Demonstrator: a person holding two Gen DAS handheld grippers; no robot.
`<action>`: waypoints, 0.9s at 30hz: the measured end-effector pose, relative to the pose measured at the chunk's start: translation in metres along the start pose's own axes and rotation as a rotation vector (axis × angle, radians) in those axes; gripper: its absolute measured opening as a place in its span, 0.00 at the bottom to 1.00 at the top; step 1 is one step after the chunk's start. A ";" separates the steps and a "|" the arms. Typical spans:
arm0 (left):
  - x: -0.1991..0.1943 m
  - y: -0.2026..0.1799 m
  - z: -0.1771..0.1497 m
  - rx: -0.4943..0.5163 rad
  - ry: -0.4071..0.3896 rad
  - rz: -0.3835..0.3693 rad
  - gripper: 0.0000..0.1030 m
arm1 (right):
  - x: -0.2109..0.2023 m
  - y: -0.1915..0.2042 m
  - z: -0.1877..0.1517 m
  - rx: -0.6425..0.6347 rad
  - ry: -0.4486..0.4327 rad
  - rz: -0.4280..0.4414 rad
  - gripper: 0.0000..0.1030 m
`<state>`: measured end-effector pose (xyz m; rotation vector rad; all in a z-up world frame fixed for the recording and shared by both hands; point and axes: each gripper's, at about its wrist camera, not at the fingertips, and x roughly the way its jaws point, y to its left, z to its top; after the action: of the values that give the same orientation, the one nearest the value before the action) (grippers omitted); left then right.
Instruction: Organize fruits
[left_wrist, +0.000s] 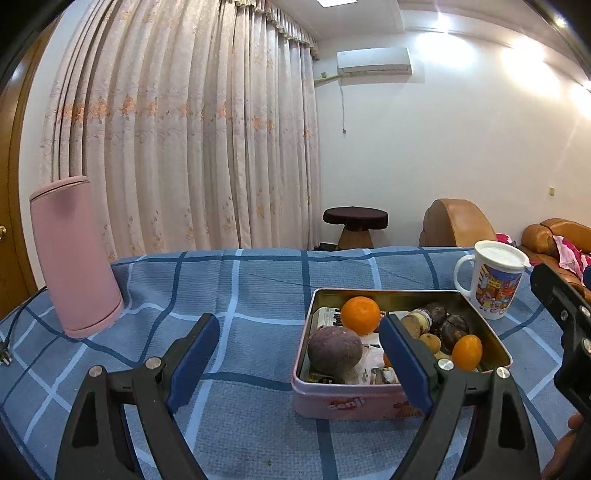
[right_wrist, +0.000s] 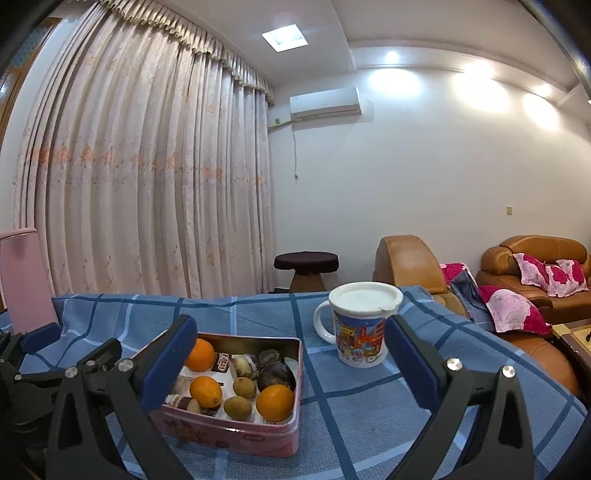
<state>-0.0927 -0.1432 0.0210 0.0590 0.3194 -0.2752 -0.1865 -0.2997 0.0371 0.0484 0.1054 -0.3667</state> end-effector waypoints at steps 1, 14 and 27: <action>-0.002 0.000 0.000 0.001 -0.004 0.000 0.87 | -0.002 0.000 0.000 0.003 -0.005 0.000 1.00; -0.019 0.000 -0.005 0.011 -0.041 0.001 0.87 | -0.024 0.002 0.001 0.002 -0.067 -0.014 1.00; -0.020 0.001 -0.006 0.002 -0.038 0.005 0.87 | -0.024 0.002 0.001 0.005 -0.067 -0.013 1.00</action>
<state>-0.1121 -0.1363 0.0220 0.0566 0.2808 -0.2710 -0.2082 -0.2891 0.0405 0.0407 0.0382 -0.3808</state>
